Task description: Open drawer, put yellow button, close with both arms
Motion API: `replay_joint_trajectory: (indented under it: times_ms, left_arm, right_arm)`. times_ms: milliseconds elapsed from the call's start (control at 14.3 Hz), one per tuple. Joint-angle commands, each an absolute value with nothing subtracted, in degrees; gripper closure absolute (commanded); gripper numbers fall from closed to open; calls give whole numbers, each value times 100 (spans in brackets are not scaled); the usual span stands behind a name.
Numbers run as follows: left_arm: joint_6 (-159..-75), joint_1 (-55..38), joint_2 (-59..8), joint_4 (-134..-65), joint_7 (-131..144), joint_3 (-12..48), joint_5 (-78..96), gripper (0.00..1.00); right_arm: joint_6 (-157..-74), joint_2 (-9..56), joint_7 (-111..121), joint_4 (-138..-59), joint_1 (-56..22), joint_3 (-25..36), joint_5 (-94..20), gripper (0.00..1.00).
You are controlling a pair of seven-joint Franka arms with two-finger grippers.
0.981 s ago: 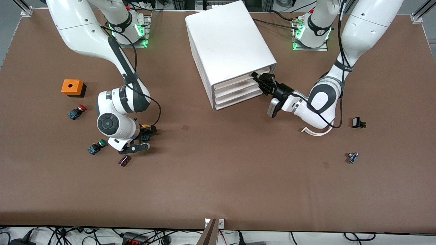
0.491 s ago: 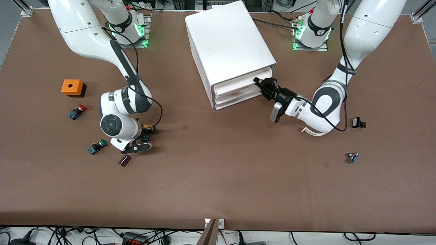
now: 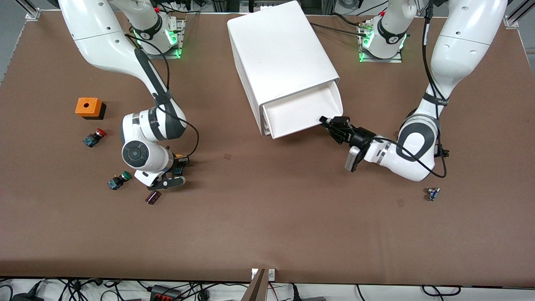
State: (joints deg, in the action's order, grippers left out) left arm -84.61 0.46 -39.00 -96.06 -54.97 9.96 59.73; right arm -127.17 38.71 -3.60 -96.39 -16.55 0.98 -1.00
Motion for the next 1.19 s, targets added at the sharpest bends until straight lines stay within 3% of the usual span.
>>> replay_joint_trajectory:
  times_ms: [0,70,140,421,841,1121]
  left_arm:
    - [-8604,0,-4201,-9193,-5414,870,5792,91]
    - [-8587,9,-4175,-9167,-5405,879,5801,61]
    - [-8552,61,-4175,-9158,-5353,879,5809,1]
    - [-8018,290,-4017,-8870,-4205,870,5731,0]
    - [-6954,325,-3806,-7122,-1488,879,3828,0]
    - [-6881,176,-3472,-6689,-853,967,1649,0]
  right_arm:
    - [-12656,3788,-308,-9186,-1679,105,-132,98]
    - [-12656,3771,-308,-9011,-1696,105,-132,98]
    - [-12604,3744,-316,-8774,-1731,105,-123,98]
    - [-11807,3753,-334,-7553,-2143,114,-123,100]
    - [-10400,3762,-937,-6234,-2899,105,-123,100]
    - [-10362,3762,-1835,-6109,-3584,114,-114,100]
